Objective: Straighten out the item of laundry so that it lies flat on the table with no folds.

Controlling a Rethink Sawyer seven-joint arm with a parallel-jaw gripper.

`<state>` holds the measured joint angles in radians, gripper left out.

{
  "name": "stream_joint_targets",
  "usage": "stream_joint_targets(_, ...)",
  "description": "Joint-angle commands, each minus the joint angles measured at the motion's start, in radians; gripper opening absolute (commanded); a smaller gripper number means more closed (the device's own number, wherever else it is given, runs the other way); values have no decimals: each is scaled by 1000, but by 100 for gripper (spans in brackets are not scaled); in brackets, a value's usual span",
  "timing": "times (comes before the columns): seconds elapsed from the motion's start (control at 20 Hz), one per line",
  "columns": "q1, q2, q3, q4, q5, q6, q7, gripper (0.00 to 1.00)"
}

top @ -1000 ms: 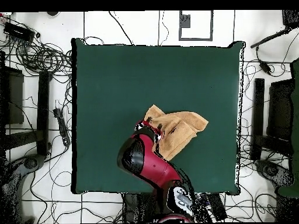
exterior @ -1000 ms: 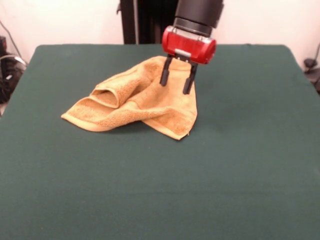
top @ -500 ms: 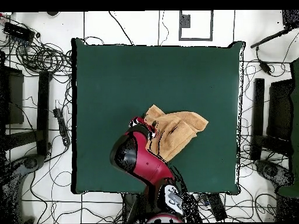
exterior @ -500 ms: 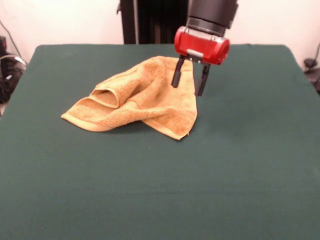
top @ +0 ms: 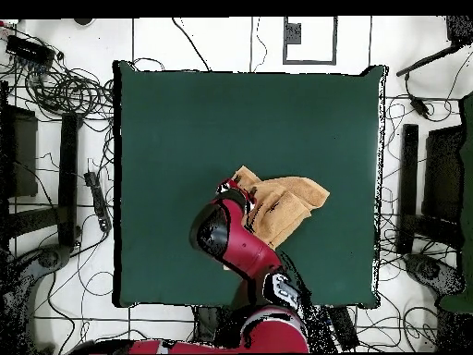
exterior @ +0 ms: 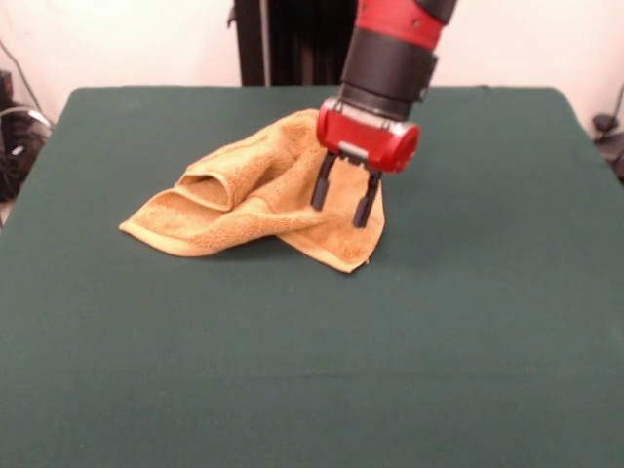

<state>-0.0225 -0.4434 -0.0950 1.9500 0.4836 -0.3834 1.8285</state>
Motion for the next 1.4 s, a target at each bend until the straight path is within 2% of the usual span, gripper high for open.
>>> stream_joint_targets(0.05,-10,68,109,-106,-4,4,216,100)
stream_joint_targets(0.75,65,114,66,-151,102,36,209,100)
stream_joint_targets(1.15,212,102,-112,-116,277,198,117,100)
stream_joint_targets(1.4,193,116,-110,-135,241,203,121,100)
